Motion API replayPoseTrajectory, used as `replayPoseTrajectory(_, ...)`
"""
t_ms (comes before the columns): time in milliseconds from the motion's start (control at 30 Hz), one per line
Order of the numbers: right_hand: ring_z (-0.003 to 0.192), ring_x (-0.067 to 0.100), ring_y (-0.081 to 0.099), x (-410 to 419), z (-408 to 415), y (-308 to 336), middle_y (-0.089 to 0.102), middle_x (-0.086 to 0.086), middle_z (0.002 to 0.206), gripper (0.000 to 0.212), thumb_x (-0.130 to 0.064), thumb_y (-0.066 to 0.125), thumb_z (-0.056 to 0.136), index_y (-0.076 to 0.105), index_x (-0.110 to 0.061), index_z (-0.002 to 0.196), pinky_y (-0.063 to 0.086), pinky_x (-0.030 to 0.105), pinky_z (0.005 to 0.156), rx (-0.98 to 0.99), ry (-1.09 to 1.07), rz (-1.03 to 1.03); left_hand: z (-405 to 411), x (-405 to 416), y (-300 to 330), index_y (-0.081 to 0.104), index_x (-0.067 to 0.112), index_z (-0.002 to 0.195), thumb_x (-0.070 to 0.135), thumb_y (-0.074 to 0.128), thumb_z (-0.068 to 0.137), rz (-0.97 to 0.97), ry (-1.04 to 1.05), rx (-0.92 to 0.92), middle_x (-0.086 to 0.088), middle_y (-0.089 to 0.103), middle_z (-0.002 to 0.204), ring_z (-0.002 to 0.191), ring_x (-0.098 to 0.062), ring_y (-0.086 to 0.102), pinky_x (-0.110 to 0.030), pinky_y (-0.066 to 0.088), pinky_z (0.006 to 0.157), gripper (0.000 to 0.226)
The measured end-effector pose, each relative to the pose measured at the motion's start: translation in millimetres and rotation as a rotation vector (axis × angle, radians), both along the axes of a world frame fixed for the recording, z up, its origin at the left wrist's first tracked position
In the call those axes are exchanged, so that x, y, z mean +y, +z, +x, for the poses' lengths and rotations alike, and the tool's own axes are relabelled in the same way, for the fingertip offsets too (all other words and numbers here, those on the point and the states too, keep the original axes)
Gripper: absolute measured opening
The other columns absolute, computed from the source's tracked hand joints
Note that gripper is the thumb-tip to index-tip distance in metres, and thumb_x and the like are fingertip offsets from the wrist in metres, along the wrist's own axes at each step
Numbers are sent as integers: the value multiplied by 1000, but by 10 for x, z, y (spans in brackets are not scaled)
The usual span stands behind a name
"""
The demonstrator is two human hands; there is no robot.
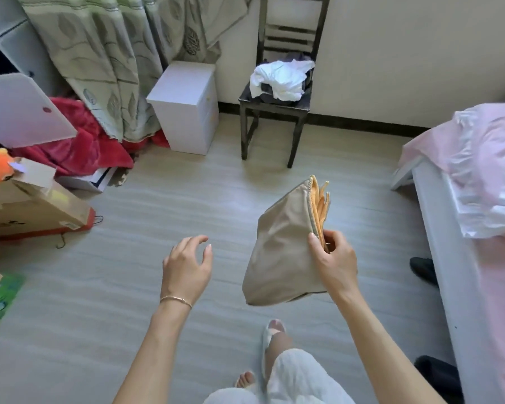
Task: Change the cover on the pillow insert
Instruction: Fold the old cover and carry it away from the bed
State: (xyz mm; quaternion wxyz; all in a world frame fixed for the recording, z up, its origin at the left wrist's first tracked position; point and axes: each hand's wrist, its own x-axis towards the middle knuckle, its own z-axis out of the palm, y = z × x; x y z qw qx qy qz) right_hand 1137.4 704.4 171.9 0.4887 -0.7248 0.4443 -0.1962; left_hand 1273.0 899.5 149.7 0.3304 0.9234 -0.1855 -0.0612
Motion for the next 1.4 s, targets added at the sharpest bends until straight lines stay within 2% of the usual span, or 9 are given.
replayPoseTrajectory(100,78,13,54,-317,442,-49,58,-8,81,10,-24,60,88,57,-17,94,37,24,68,5,-59,3,536,-416,-48,65,6,105,33,42,80,5,-67,24,-11,65,108,105,-32,59,-48,45,91,44)
replayPoseTrajectory(300,78,15,55,-1160,1559,-151,58,-6,80,14,-25,60,88,58,-14,97,39,27,70,13,-123,17,1678,-1274,-113,64,7,108,36,41,80,19,-110,62,-9,64,111,108,-29,56,-47,42,95,46)
replayPoseTrajectory(500,82,16,55,-2056,2717,-46,58,-6,83,9,-24,60,88,55,-17,92,41,29,72,8,-124,9,2884,-2223,-2,64,8,109,19,55,90,-2,-111,74,-9,63,114,111,-29,55,-45,41,96,24)
replayPoseTrajectory(633,82,16,56,-2452,3419,-42,60,-3,87,10,-25,61,87,55,-18,92,42,30,73,29,-116,3,3551,-2662,60,64,8,109,31,47,85,3,-130,78,-9,63,113,109,-29,55,-44,41,96,37)
replayPoseTrajectory(733,82,16,55,-2712,3925,-95,60,-3,86,11,-25,61,88,55,-17,93,41,29,72,44,-124,13,4068,-2927,13,64,8,109,28,49,88,10,-132,106,-9,63,114,110,-29,55,-44,41,97,33)
replayPoseTrajectory(867,78,14,53,-3020,4645,-194,56,-8,81,10,-25,60,88,55,-17,92,36,26,69,57,-152,20,4834,-3303,-50,65,9,108,36,40,79,21,-158,98,-8,63,113,109,-28,56,-41,41,94,47)
replayPoseTrajectory(1067,78,13,54,-3432,5777,-151,58,-7,82,9,-25,61,88,55,-18,92,36,25,69,41,-164,9,6029,-3815,-50,65,10,108,34,43,82,25,-216,75,-7,63,112,108,-27,56,-41,41,94,42)
replayPoseTrajectory(1167,78,14,54,-3663,6176,-106,60,-5,83,8,-24,61,88,57,-18,91,38,25,71,37,-176,2,6453,-4111,-49,63,11,112,23,53,91,50,-236,98,-6,61,117,112,-26,54,-38,38,95,27)
replayPoseTrajectory(1400,77,13,53,-4272,6804,-120,59,-2,83,7,-21,61,87,56,-17,88,36,24,70,33,-205,21,7066,-4888,-140,62,12,114,20,53,91,59,-322,141,-5,60,119,113,-25,52,-40,38,98,26)
